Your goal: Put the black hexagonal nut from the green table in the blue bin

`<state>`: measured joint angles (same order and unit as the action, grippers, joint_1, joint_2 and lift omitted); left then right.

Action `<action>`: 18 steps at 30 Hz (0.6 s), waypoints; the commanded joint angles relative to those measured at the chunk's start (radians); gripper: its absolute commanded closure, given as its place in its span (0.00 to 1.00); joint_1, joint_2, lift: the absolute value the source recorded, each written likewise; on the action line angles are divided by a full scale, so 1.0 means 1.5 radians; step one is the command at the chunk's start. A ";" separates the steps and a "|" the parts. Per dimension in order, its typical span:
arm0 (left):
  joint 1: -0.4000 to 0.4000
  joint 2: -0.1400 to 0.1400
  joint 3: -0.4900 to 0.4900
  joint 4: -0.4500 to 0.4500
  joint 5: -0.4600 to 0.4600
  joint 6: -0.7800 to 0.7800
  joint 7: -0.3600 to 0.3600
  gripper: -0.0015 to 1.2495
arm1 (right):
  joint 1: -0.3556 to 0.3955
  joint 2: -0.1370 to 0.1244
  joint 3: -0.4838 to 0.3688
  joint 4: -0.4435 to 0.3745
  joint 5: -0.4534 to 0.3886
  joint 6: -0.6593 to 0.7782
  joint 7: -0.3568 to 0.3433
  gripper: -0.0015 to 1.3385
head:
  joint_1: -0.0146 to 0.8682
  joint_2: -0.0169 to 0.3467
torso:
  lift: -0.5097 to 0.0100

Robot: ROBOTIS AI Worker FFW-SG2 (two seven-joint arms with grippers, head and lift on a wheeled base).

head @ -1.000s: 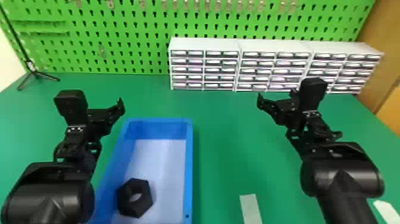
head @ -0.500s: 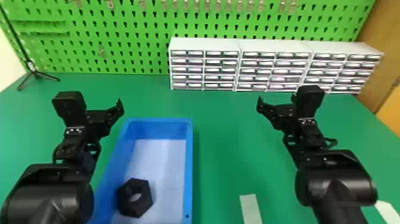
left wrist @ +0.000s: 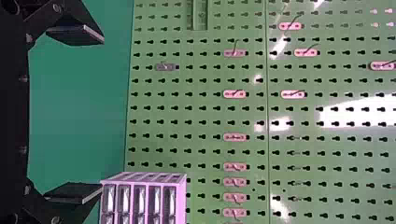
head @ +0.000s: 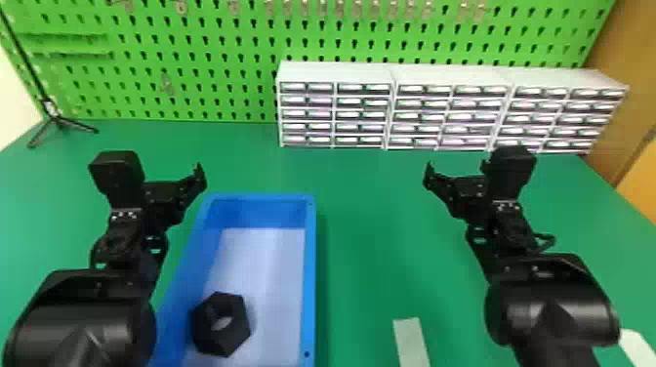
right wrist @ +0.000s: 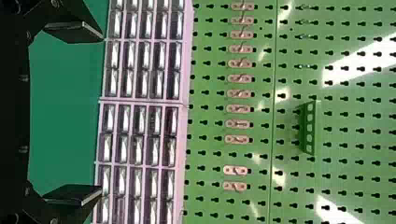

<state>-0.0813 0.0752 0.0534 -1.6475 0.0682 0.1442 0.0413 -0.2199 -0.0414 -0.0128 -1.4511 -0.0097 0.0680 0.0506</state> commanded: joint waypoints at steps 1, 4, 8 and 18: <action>0.000 0.000 -0.002 0.000 0.001 0.001 0.000 0.13 | 0.000 0.000 -0.002 0.000 -0.002 0.000 0.000 0.12 | 0.79 0.12 | 0.80; 0.000 0.000 -0.002 0.000 0.001 0.001 0.000 0.13 | 0.001 0.001 -0.004 0.000 -0.002 0.000 0.000 0.12 | 0.79 0.12 | 0.80; 0.001 0.000 -0.003 0.001 0.001 0.001 0.000 0.13 | 0.001 0.001 -0.004 0.000 -0.004 0.000 0.000 0.12 | 0.79 0.12 | 0.80; 0.001 0.000 -0.003 0.002 0.004 0.001 0.001 0.13 | 0.004 0.005 -0.007 0.000 -0.010 -0.006 -0.002 0.12 | 0.79 0.12 | 0.80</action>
<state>-0.0805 0.0752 0.0494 -1.6449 0.0720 0.1458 0.0417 -0.2140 -0.0361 -0.0196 -1.4511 -0.0209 0.0595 0.0474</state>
